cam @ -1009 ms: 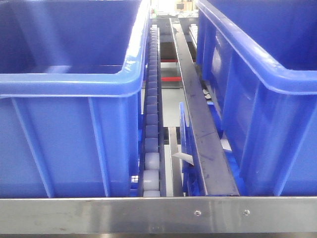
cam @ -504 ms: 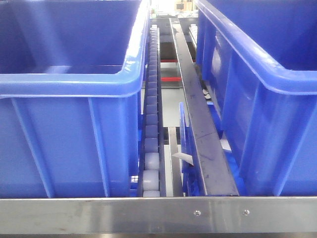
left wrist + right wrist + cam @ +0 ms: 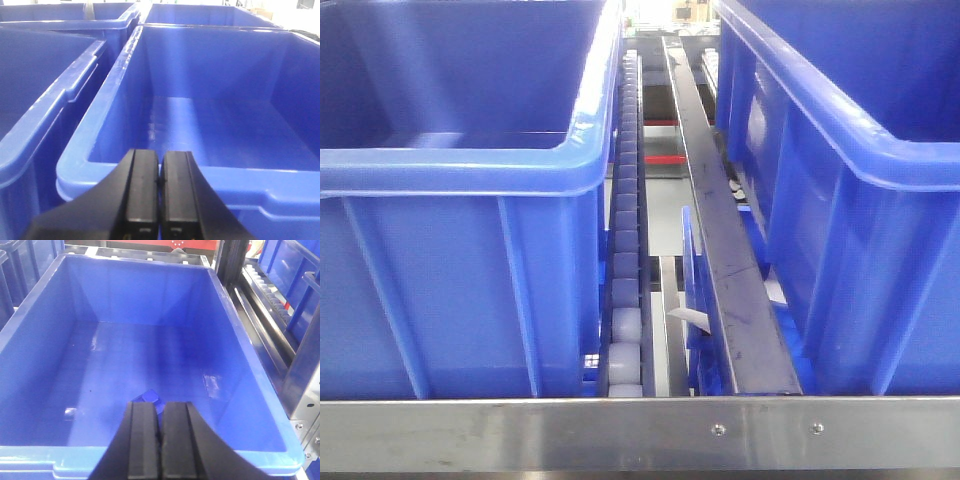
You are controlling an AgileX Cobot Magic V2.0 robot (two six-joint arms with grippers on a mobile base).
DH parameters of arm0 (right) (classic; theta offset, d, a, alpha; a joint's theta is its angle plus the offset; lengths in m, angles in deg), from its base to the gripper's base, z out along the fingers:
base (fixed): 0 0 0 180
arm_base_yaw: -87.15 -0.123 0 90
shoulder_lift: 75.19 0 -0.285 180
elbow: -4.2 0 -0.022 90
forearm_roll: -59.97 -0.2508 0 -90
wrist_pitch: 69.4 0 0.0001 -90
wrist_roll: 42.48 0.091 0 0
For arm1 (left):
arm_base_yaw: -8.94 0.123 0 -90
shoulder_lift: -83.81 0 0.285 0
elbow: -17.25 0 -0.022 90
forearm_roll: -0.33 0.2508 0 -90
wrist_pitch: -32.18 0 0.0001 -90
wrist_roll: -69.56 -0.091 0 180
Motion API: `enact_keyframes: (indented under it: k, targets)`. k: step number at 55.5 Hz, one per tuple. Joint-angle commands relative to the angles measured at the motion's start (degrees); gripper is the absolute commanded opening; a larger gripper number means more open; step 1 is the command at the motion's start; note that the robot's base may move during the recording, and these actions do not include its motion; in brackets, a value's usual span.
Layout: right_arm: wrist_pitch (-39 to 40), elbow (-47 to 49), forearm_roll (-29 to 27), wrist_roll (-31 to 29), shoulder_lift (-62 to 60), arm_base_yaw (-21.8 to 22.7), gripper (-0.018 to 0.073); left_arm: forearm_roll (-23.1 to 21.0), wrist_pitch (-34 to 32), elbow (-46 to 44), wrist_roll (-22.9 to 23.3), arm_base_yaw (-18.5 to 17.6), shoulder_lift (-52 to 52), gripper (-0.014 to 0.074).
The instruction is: Pick and sort blue part to right shelf
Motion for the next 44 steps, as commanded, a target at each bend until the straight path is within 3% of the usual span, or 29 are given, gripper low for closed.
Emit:
enact_keyframes:
  k: [1,13,21,35,44]
  targets:
    - [4.87,1.26,0.43,-0.48,0.81,0.12,0.0068,-0.46,-5.20,1.66,0.04,0.16,-1.52,0.0125]
    - [4.87,1.26,0.43,-0.48,0.81,0.12,0.0068,-0.46,-5.20,1.66,0.04,0.16,-1.52,0.0125]
    - [7.76,0.11,4.55,-0.36,0.81,0.18,0.0068,-0.46,-5.20,1.66,0.04,0.16,-1.52,0.0125]
    - [41.15,-20.88,-0.51,3.39,0.23,0.18,0.0068,-0.46,-5.20,1.66,0.04,0.16,-1.52,0.0125]
    - [54.48,-32.67,-6.18,3.39,-2.04,0.18,0.0068,-0.46,-5.20,1.66,0.04,0.16,-1.52,0.0125]
